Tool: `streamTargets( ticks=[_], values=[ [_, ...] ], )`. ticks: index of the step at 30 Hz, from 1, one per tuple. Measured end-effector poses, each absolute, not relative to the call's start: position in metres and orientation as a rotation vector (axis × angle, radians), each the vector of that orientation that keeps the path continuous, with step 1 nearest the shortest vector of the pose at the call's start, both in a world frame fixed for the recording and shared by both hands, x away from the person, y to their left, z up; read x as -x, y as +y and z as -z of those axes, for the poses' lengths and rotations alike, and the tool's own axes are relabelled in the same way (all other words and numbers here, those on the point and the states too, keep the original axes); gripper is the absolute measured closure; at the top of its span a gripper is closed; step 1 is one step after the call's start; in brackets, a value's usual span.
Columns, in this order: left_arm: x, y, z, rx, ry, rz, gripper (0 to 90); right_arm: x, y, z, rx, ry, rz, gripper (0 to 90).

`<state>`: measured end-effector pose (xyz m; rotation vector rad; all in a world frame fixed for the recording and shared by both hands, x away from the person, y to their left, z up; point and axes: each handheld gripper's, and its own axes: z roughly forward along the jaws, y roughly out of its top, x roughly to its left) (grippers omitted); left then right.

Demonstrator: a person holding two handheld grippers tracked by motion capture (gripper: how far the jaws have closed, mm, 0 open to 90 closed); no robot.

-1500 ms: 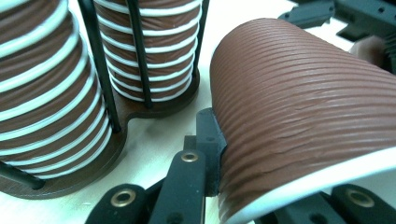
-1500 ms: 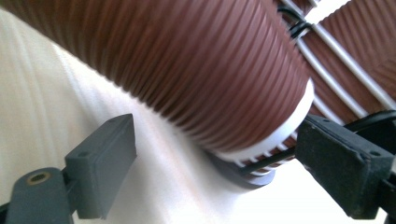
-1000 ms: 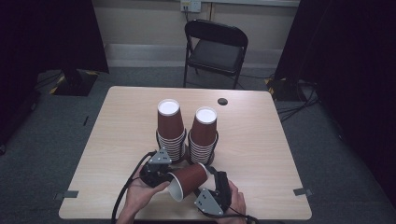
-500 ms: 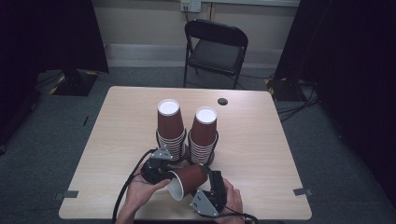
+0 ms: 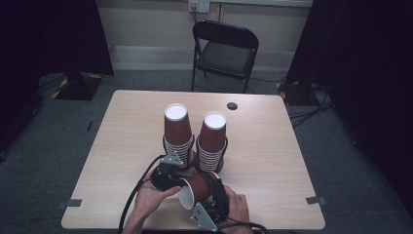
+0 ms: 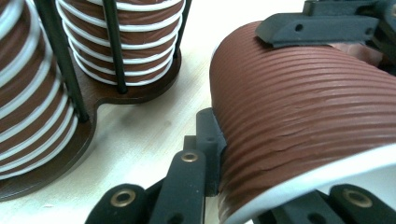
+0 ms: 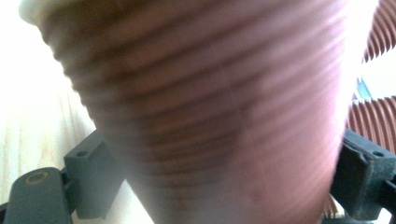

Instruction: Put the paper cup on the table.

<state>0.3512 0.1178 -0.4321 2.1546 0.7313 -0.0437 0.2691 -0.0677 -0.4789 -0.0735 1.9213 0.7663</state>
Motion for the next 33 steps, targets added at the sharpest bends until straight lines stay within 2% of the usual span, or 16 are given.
streamTargets(
  ticks=[6, 33],
  values=[
    [-0.3534, 0.1186, 0.4324, -2.142, 0.739, 0.053, 86.6, -0.2677, -0.0599, 0.4794, 0.152, 1.876, -0.719, 11.5],
    [-0.3523, 0.1126, 0.4387, -2.076, 0.778, 0.083, 86.6, -0.2643, -0.0591, 0.4753, 0.102, 1.895, -0.840, 10.1]
  ],
)
